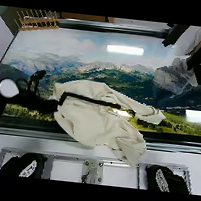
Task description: Fold the clothes and pants, and hang the long-sleeved shirts on hangers.
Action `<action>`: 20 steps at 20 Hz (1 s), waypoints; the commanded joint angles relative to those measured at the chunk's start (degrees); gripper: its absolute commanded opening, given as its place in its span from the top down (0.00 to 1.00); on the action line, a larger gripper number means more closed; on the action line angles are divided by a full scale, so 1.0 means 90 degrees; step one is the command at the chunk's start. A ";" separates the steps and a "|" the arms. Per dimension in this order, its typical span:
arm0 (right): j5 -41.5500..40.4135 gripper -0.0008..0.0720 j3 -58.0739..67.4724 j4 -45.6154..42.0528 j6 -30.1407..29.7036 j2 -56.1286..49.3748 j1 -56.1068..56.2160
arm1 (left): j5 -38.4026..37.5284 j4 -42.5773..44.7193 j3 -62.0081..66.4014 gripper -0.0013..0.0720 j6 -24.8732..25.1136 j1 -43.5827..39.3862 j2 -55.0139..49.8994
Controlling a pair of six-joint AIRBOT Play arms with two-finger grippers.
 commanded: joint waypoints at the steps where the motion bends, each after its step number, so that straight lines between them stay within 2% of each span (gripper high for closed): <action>1: 0.0002 0.32 0.0000 0.0005 0.0000 0.0002 0.0005 | -0.0253 -0.0403 -0.1156 0.96 -0.0153 0.0007 0.1426; 2: 0.0002 0.32 0.0000 0.0005 0.0000 0.0002 0.0005 | -0.0240 -0.0408 -0.1207 0.86 -0.0148 0.0007 0.1540; 3: 0.0002 0.32 0.0000 0.0005 0.0000 0.0002 0.0005 | -0.0180 -0.0396 -0.1149 0.38 -0.0148 0.0012 0.1579; 4: 0.0005 0.32 0.0000 0.0005 0.0000 0.0002 0.0005 | 0.0005 -0.0325 -0.0979 0.02 -0.0138 0.0075 0.1511; 8: 0.0214 0.32 0.0000 0.0002 0.0000 0.0005 0.0005 | 0.0940 -0.0214 0.0245 0.02 0.0607 0.1049 0.0313; 13: 0.0544 0.32 0.0000 0.0000 -0.0029 0.0002 0.0005 | 0.0986 -0.0250 0.1909 0.02 0.2217 0.2370 -0.2584; 16: 0.0590 0.32 -0.0002 -0.0002 -0.0027 -0.0005 0.0005 | 0.0724 -0.0245 0.2742 0.02 0.3313 0.2472 -0.4313; 18: 0.0680 0.32 -0.0002 -0.0002 -0.0027 -0.0007 0.0005 | 0.0583 -0.0238 0.3264 0.02 0.3626 0.2368 -0.5178; 20: 0.0733 0.32 -0.0002 -0.0002 -0.0024 -0.0007 0.0005 | 0.0583 -0.0236 0.3747 0.02 0.3691 0.2234 -0.5770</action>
